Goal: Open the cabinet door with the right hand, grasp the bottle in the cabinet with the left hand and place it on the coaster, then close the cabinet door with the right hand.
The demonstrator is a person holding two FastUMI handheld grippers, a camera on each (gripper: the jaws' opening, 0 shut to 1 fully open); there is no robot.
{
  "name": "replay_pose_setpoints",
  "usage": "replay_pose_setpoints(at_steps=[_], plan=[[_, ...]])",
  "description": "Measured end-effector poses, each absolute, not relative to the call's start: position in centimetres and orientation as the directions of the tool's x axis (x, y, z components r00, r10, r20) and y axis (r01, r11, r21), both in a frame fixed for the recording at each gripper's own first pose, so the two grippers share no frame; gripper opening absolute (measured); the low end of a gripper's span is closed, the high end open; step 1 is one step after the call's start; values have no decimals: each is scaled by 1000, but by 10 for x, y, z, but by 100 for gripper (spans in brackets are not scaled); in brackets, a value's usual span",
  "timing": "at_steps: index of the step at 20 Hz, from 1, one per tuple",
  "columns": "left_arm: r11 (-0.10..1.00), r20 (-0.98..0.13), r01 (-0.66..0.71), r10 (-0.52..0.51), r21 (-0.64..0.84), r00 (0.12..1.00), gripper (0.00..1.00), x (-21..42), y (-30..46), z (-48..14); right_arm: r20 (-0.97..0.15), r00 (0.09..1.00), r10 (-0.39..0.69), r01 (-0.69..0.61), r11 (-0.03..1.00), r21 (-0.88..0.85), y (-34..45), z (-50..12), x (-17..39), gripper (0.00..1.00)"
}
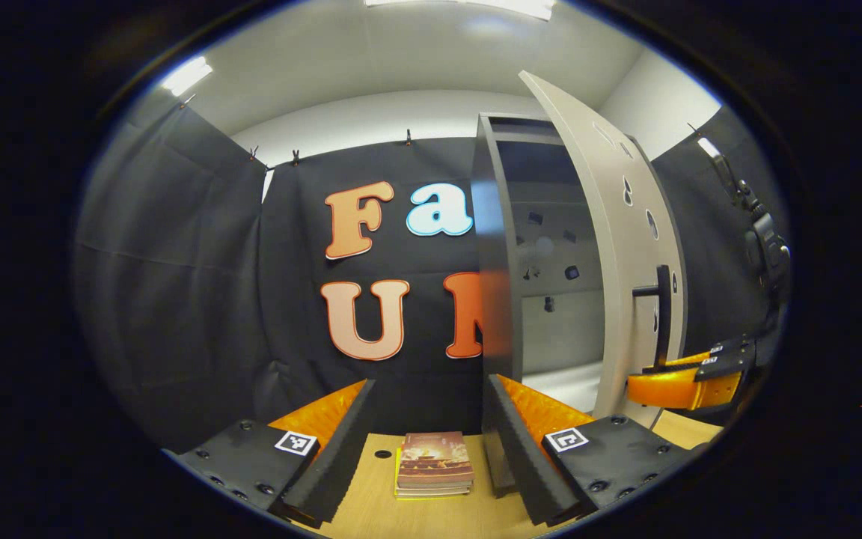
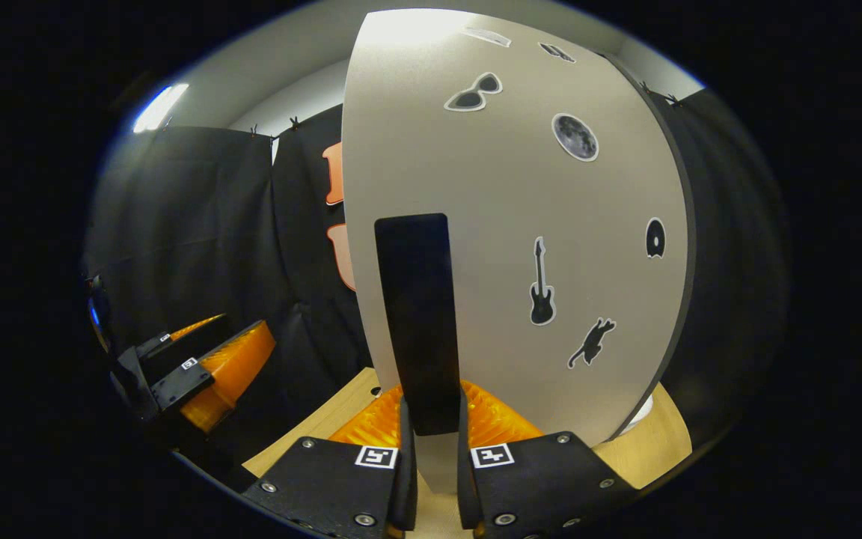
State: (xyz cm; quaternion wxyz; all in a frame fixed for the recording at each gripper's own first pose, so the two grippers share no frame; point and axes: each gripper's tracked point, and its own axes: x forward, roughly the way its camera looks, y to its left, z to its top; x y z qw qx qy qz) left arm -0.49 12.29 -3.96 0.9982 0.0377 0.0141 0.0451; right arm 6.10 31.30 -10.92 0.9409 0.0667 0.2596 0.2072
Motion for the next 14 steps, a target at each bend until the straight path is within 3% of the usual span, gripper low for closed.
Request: replay_pose_setpoints(at_steps=[14], plan=[[995,20,41,-42,89,999,95,-15,5,-7,-417,779,468,-371,880,295,269,-93,36,21]])
